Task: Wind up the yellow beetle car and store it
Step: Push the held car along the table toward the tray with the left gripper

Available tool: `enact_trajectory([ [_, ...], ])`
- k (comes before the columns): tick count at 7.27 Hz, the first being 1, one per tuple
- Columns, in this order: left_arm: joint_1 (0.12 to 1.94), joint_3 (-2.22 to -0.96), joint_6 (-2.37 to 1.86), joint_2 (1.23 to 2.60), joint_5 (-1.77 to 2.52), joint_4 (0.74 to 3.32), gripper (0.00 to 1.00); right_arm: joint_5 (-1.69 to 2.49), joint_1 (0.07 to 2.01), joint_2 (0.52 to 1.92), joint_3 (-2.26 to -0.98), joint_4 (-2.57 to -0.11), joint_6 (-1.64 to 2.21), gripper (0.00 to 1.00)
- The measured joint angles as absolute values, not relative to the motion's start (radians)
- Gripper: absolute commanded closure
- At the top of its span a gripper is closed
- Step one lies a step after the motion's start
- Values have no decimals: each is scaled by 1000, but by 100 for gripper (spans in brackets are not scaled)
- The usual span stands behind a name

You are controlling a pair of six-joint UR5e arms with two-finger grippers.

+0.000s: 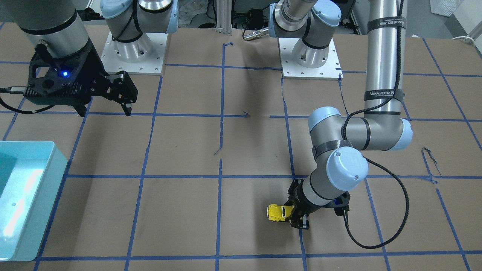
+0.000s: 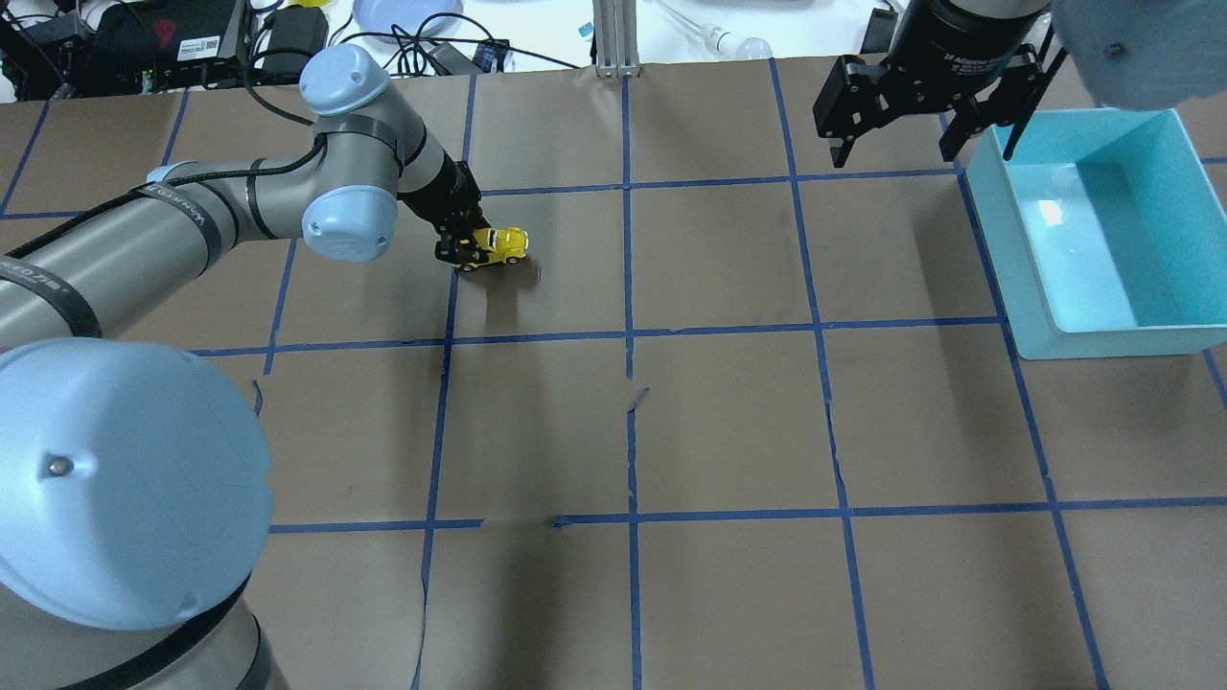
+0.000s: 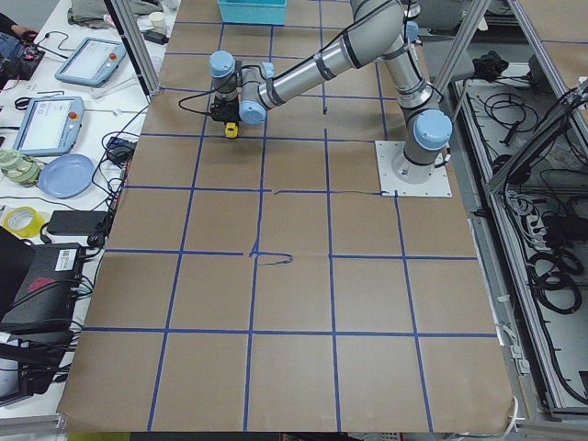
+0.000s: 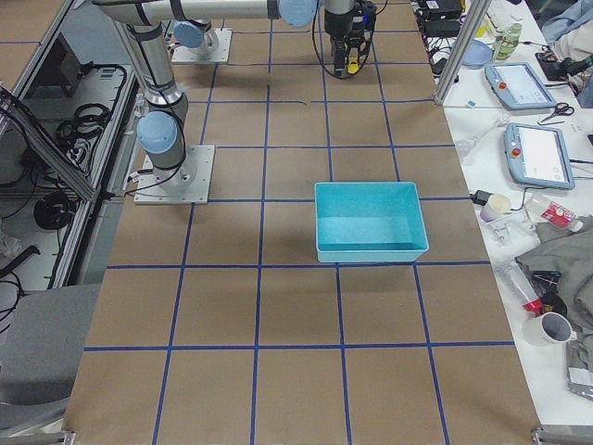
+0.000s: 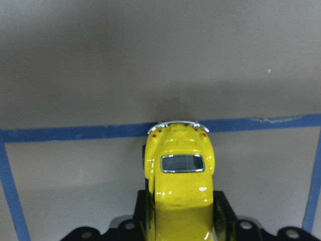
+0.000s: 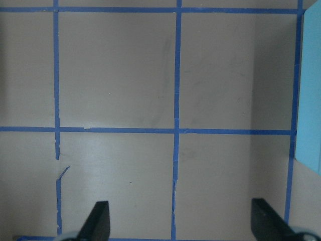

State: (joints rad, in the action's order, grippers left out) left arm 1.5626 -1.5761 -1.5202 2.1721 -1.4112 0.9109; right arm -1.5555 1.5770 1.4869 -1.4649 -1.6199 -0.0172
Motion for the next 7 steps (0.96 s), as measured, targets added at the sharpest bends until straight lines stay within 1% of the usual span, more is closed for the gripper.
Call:
enact_trajectory([
  [7,1517,-1578,-1469,2174,-1512,910,100,-1555,1577,1487,-1465,-1620,-17,0],
])
